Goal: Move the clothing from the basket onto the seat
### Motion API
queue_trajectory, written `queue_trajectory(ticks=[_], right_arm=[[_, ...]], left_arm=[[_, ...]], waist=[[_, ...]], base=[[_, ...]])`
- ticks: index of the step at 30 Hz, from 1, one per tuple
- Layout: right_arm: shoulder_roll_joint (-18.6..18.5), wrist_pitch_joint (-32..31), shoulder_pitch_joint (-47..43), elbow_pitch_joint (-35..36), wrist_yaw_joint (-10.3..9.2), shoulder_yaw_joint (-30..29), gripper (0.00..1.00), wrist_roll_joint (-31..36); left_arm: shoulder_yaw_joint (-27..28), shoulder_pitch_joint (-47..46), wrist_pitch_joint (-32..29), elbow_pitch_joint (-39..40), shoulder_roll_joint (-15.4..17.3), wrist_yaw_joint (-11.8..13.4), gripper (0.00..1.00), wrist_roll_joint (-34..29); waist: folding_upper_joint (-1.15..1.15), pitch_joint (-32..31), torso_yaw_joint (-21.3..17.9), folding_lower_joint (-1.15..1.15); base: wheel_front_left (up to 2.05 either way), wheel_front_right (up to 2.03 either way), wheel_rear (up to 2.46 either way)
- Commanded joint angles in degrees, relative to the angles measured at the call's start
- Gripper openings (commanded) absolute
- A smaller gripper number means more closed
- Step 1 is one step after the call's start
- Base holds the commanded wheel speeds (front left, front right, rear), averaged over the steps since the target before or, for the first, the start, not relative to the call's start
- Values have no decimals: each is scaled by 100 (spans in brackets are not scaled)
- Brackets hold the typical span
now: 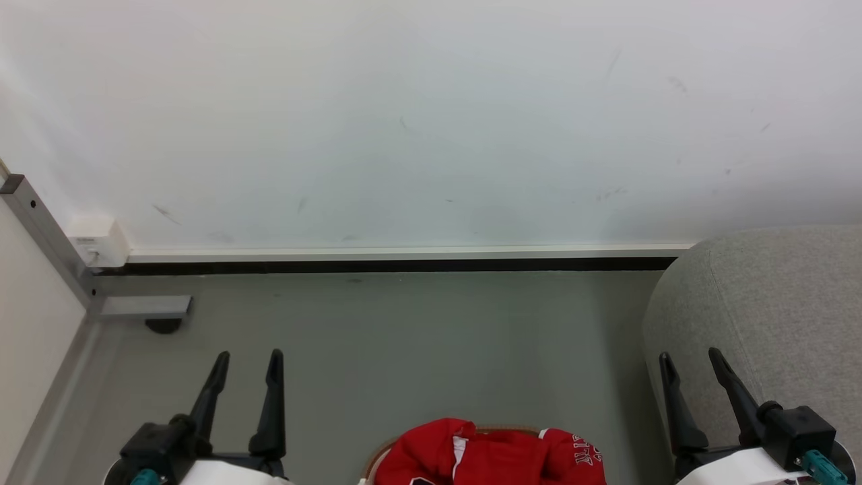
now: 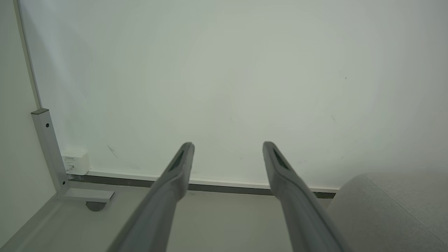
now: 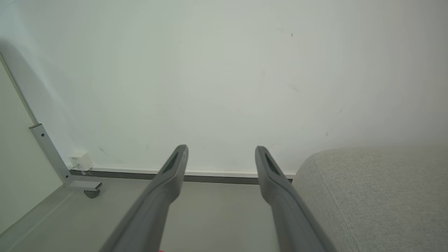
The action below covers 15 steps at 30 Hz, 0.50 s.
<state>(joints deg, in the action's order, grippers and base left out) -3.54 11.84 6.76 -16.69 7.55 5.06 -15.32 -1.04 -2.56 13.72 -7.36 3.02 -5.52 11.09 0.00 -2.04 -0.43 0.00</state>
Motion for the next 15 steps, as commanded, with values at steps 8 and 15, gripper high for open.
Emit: queue_trajectory(ticks=[8, 15], right_arm=[[39, 90, 43, -36, -11, -30, 100, 415], [55, 128, 55, -74, -12, -27, 100, 498]], left_arm=[[10, 41, 109, 42, 9, -32, 100, -397], [15, 29, 148, 33, 2, -29, 100, -572]], waist=[[0, -3, -24, 0], [0, -4, -32, 0]], base=[[0, 0, 0], [0, 0, 0]])
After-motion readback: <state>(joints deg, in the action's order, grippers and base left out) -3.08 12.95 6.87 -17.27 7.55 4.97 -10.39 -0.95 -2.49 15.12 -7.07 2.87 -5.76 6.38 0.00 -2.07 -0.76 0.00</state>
